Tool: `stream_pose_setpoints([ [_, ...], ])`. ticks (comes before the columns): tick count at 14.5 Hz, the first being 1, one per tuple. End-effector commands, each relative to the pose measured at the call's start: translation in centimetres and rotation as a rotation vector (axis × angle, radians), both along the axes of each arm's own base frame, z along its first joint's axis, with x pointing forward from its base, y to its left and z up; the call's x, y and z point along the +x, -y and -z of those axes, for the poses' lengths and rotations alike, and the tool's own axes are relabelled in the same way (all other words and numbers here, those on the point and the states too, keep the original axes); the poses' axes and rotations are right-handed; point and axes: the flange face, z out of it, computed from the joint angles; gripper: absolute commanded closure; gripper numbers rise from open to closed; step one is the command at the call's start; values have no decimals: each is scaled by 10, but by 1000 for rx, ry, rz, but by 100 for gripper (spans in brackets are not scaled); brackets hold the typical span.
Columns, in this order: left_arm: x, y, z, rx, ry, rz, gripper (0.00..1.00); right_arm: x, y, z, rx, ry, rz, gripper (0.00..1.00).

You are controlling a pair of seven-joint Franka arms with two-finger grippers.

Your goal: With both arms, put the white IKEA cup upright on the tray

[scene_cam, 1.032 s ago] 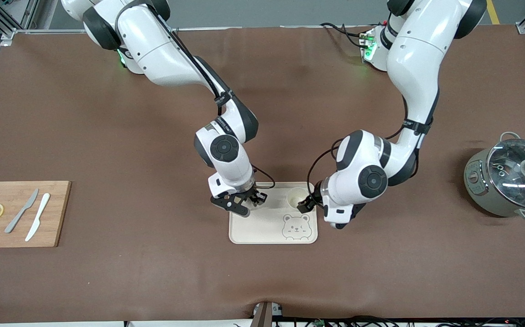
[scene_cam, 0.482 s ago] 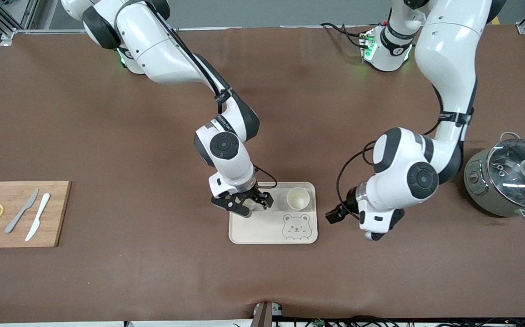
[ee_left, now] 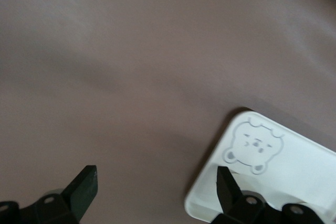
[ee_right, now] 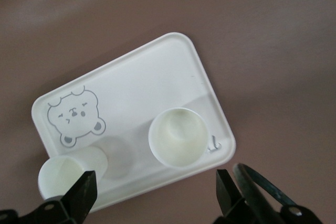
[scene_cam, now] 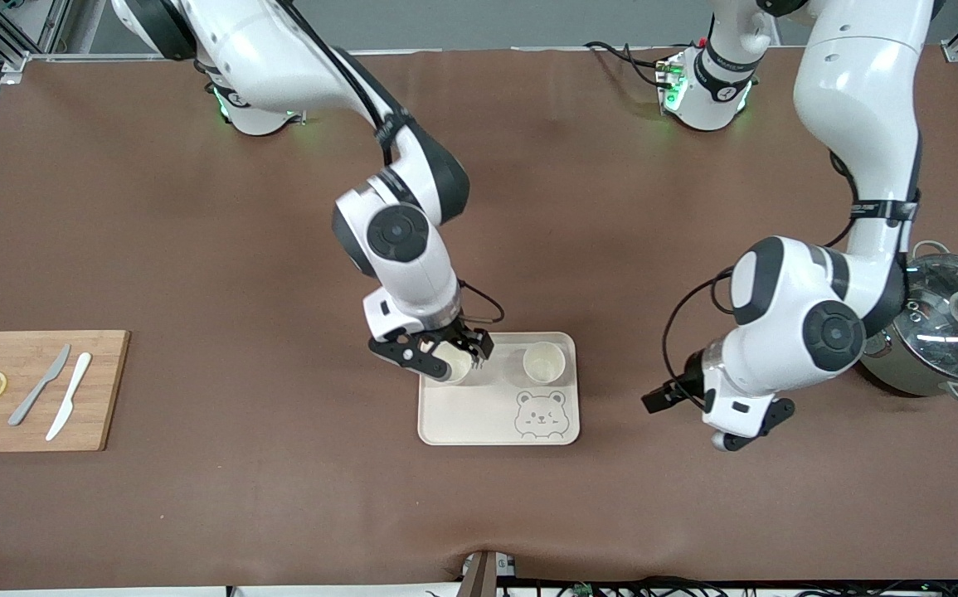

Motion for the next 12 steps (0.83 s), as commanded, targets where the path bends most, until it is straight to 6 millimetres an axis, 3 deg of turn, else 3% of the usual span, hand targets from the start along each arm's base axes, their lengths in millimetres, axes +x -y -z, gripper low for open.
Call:
stream_pose_setpoints([
  [1,-4,-45,-23,49,-3,90,0,4,73,-82,35,-73,-82,0],
  [3,-8,-71,-41,74,-18,167,0,14,134,-120,39,-85,-202,0],
  [5,-12,-97,-58,104,-35,226,0,27,196,-137,24,-83,-334,0],
  [8,-21,-130,-95,135,-27,287,0,49,277,-143,1,-52,-511,0],
  [10,-30,-156,-120,137,-25,318,0,60,318,-138,-74,-34,-677,0],
  [12,-38,-168,-145,141,-6,329,0,74,348,-137,-195,15,-792,0],
])
